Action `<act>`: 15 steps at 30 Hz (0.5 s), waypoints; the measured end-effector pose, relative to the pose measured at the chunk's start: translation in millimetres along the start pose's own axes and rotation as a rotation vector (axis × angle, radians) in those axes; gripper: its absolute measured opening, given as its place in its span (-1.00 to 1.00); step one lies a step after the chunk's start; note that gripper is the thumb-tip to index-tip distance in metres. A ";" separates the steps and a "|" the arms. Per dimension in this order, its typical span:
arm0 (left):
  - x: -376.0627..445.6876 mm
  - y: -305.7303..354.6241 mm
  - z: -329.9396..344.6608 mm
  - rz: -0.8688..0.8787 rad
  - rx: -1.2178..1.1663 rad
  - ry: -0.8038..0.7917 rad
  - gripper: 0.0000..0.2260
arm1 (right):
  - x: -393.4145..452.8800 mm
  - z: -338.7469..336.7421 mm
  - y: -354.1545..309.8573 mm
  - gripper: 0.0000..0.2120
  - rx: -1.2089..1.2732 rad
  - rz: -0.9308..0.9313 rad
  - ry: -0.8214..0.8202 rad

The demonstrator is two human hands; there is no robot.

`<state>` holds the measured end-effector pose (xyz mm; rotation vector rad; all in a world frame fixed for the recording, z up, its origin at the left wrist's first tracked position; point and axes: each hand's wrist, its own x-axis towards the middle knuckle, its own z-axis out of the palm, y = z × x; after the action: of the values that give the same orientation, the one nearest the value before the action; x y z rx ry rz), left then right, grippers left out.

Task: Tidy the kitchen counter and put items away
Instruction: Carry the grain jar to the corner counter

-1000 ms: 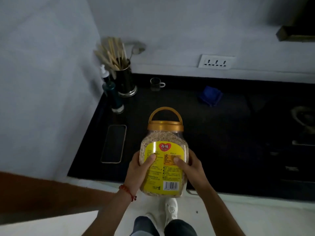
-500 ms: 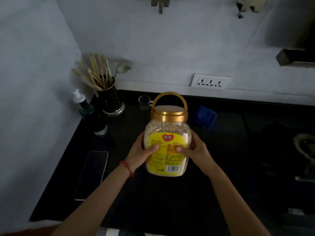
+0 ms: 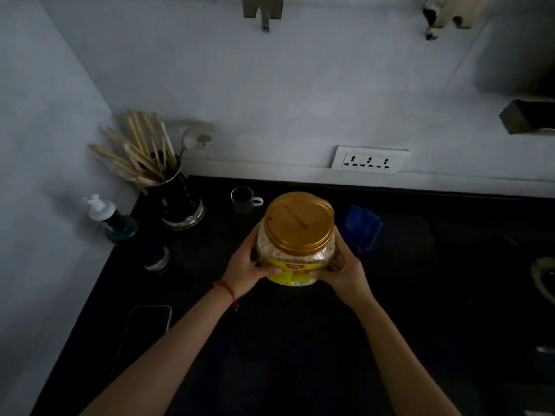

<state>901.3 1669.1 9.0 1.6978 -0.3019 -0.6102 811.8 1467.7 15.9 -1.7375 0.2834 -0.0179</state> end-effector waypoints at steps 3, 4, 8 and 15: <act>13.6 1.5 3.7 0.018 0.001 0.085 -0.22 | 14.9 3.8 3.4 -0.22 -0.009 -0.024 0.082; 19.3 1.1 4.7 0.026 0.007 0.113 -0.20 | 20.0 4.8 4.3 -0.26 -0.019 -0.034 0.112; 42.6 4.1 8.0 0.021 -0.030 0.226 -0.23 | 41.5 6.0 4.8 -0.30 -0.057 -0.054 0.213; 87.1 10.4 11.7 0.016 -0.020 0.300 -0.32 | 81.2 -2.7 0.5 -0.29 -0.078 -0.063 0.244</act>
<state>968.1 1612.2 -2.3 1.7379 -0.0947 -0.3380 890.0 1448.8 4.0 -1.8231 0.4126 -0.2698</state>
